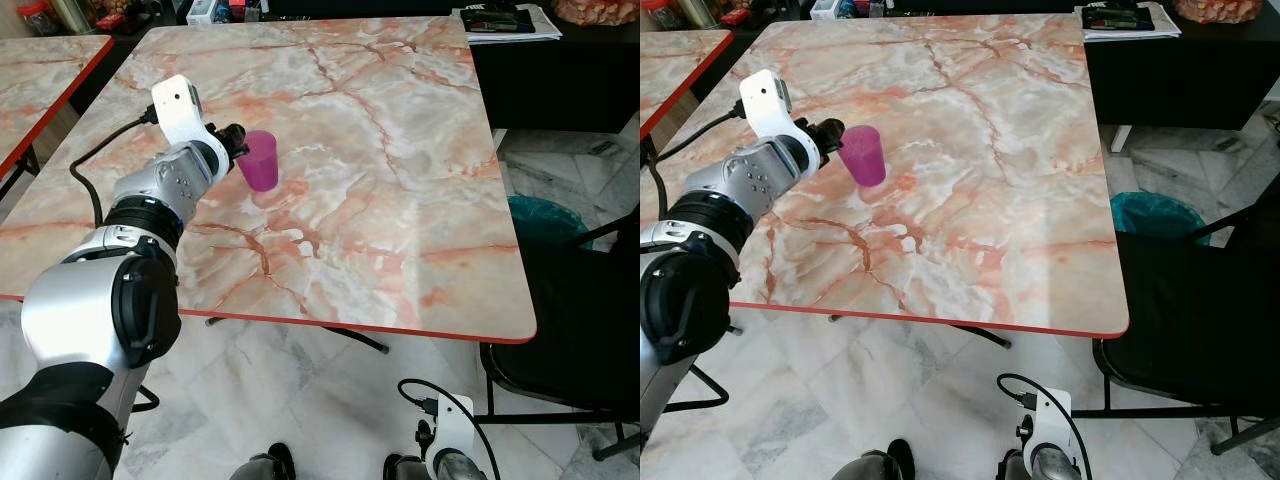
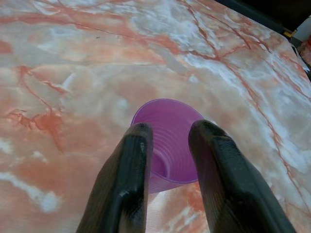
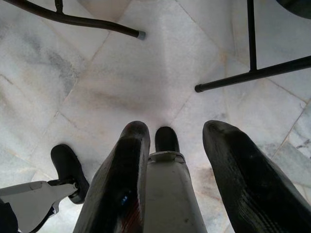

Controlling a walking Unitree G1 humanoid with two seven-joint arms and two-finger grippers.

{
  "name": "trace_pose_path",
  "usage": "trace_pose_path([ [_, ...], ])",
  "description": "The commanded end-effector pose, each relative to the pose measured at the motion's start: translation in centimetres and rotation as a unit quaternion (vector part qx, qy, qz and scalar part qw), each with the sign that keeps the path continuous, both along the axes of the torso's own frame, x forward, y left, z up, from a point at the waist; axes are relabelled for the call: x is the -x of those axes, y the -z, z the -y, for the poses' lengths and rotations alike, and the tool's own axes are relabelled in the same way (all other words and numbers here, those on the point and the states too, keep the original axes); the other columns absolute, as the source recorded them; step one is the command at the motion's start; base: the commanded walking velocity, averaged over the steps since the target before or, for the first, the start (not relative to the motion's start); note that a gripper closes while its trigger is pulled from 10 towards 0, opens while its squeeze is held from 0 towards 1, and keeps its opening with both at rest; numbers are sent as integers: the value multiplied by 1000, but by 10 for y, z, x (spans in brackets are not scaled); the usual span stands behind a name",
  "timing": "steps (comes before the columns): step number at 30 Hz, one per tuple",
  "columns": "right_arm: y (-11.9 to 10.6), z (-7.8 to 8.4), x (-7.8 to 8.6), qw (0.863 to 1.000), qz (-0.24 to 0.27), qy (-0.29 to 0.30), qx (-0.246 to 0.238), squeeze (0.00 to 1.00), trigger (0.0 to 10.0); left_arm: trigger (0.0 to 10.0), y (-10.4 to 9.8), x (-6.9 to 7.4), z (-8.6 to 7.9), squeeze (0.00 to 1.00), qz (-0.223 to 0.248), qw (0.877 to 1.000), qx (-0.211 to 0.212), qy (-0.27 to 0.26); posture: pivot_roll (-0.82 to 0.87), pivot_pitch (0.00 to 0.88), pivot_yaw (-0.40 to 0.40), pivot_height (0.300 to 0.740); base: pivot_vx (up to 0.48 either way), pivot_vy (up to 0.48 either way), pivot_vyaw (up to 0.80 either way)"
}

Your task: Setting the table

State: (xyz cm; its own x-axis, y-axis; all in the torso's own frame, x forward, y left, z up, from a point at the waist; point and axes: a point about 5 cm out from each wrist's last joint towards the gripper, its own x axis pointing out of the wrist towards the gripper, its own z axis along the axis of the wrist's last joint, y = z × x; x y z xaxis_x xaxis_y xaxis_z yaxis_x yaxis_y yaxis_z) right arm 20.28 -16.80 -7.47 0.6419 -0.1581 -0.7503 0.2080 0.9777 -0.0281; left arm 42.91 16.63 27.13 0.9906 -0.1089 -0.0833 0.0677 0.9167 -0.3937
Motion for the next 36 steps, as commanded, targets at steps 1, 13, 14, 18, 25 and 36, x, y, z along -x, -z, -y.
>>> trace_pose_path([
  [1,4,-2,8,1000,-13,5,-5,0,10000,1216,-1,0,-1,0,-1,1000,4,-2,-143,201,102,740,0,0,0],
  [13,4,-4,7,1000,-14,6,-5,0,10000,10000,-1,0,0,1000,-4,1000,7,-1,-140,215,106,740,0,0,0],
  [14,4,-4,7,1000,-14,7,-5,0,10000,10000,0,0,0,1000,-5,1000,9,-2,-140,215,106,740,0,0,0],
  [18,5,-4,8,1000,-14,7,-6,0,10000,10000,0,0,0,1000,-8,1000,14,-2,-139,219,107,740,0,0,0],
  [25,5,-5,8,1000,-15,9,-7,0,10000,10000,2,0,0,1000,-17,1000,21,-6,-141,229,111,740,0,0,0],
  [36,6,-6,11,1000,-15,11,-8,0,10000,10000,2,0,-2,0,-22,999,17,-23,-146,252,113,740,0,0,0],
])
